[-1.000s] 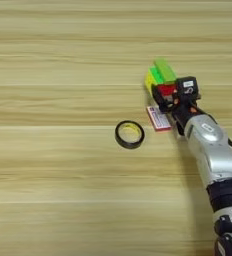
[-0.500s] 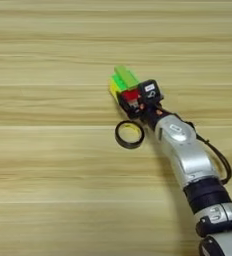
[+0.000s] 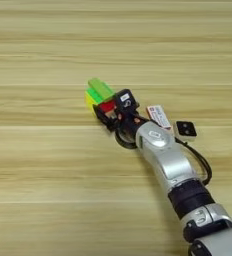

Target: Move the objects on the table

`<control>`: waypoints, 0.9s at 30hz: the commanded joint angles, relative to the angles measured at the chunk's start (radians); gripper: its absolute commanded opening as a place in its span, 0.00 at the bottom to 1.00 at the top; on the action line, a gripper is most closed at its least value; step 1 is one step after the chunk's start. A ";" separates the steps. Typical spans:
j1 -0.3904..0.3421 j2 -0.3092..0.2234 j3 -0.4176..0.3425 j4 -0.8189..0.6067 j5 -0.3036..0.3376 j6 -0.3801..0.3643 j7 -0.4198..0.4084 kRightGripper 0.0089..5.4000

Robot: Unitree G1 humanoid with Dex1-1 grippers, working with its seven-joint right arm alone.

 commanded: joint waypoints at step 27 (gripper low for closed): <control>-0.096 0.029 0.016 0.061 -0.015 -0.057 0.000 0.71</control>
